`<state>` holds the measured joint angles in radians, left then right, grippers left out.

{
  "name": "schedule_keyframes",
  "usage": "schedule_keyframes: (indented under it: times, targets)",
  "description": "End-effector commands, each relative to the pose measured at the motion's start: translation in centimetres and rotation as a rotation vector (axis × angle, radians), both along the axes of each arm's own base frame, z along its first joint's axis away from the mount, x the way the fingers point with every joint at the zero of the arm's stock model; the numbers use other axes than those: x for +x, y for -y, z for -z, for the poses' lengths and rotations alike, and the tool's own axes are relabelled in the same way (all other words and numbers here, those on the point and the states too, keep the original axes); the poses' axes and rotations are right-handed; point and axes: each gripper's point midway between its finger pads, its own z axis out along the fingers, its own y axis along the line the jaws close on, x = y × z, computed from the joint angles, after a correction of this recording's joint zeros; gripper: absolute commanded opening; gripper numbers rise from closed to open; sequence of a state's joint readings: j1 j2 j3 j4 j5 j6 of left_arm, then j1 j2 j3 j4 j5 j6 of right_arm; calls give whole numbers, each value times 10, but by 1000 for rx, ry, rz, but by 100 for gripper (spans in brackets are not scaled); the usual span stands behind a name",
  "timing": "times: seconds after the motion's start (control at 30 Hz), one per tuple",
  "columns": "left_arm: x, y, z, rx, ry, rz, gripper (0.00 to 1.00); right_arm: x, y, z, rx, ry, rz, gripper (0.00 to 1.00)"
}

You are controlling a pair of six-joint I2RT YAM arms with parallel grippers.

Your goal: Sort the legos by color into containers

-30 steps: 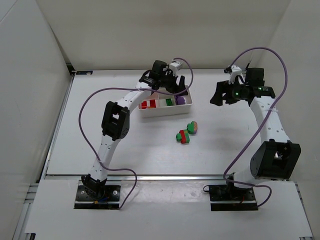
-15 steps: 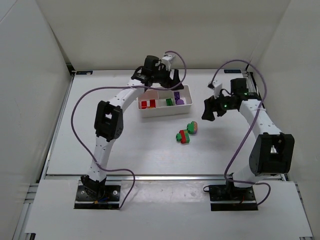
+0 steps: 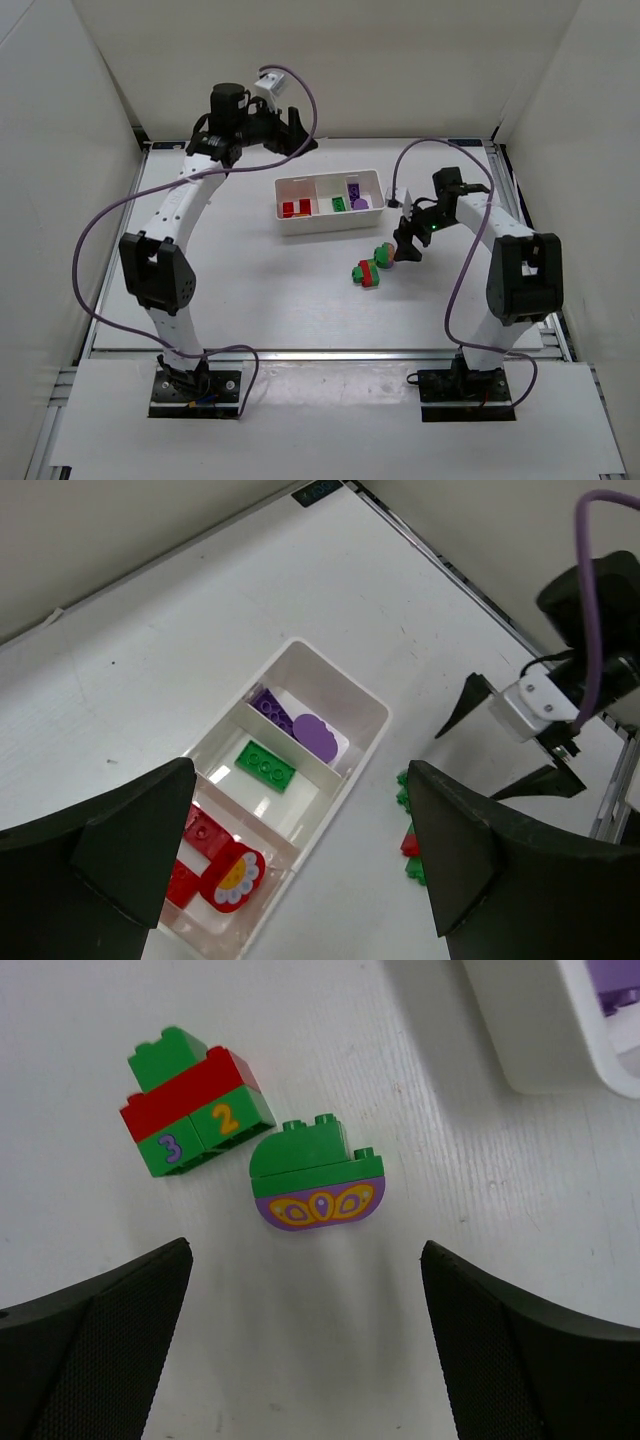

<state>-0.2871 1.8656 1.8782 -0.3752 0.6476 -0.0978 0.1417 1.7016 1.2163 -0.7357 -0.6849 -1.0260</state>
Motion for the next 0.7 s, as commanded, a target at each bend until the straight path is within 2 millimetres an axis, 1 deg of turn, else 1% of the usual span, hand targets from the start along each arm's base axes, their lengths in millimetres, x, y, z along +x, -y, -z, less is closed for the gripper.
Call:
schedule_keyframes:
  times: [0.0, 0.07, 0.1, 0.23, 0.33, 0.37, 0.47, 0.6, 0.67]
  targets:
    - [-25, -5, 6, 31, -12, 35, 98, 7, 0, 2, -5, 82, -159, 98]
    - [-26, -11, 9, 45, -11, 21, 98, 9, 1, 6, -15, 88, -187, 98]
    - [-29, -14, 10, 49, -11, 15, 98, 11, 2, 12, -24, 91, -207, 98]
    - [-29, -27, 12, 63, -7, -16, 98, 16, 4, 23, -47, 82, -243, 99]
    - [-28, -35, 16, 71, -10, -35, 98, 14, 3, 29, -55, 79, -270, 99]
    - [-27, -36, 19, 73, -16, -38, 98, 14, 3, 31, -60, 81, -273, 99]
    - [-26, -39, 20, 72, -19, -48, 98, 11, 0, 36, -69, 73, -292, 99]
    - [-23, -41, 21, 72, -15, -54, 98, 5, -8, 39, -67, 38, -300, 99]
    - [-21, -41, 21, 74, -13, -53, 98, 6, -12, 39, -60, 31, -289, 99]
